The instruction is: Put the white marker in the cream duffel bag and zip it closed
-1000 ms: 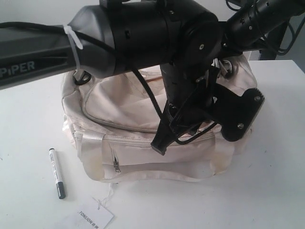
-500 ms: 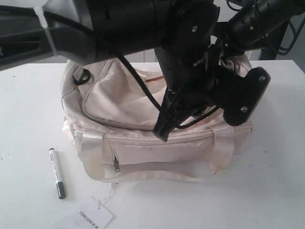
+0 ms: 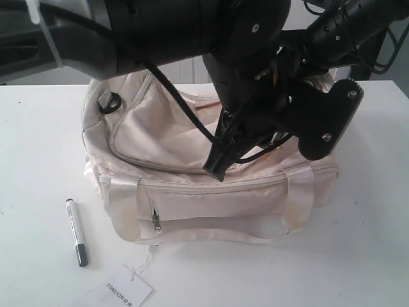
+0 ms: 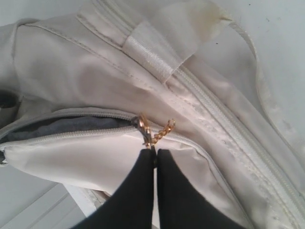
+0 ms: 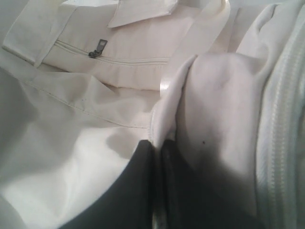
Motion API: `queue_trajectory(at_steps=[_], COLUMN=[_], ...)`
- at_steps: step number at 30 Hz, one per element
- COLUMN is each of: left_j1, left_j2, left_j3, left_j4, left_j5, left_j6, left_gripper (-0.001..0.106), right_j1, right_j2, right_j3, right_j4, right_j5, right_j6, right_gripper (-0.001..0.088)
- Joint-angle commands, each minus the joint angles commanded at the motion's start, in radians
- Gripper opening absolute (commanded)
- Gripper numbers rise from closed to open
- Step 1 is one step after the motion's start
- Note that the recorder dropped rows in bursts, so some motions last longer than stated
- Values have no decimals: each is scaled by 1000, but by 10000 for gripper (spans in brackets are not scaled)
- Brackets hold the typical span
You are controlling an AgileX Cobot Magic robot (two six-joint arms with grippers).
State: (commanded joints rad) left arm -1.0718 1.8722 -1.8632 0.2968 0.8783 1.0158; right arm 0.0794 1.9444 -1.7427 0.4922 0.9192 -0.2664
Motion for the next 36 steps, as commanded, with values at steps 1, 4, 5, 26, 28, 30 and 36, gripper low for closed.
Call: queue_trajectory(at_steps=[1,4,5,26,28,30,36], left_j1=[0,0,0,0,0,0,0], left_j2=[0,0,0,0,0,0,0], left_j3=[0,0,0,0,0,0,0], left_j4=[0,0,0,0,-4,-8,-12], left_j5=[-3,-10,-12,-18,-18,-18,-18], left_j6=[0,0,0,0,0,0,0], left_gripper=[0,0,0,0,0,0,0], right_j1=[0,0,0,0,2,2,2], right_j2=[0,0,0,-242,-254,-256,-256], right_j3=[0,0,0,183,219,243,309], right_j4=[0,3,3,-51,-23,-11,31], right_j5=[0,7,9,142,121,95,50], right_j6=[0,8,12,113,113,113,113], right_gripper=[31,133,180,511,511,511,511])
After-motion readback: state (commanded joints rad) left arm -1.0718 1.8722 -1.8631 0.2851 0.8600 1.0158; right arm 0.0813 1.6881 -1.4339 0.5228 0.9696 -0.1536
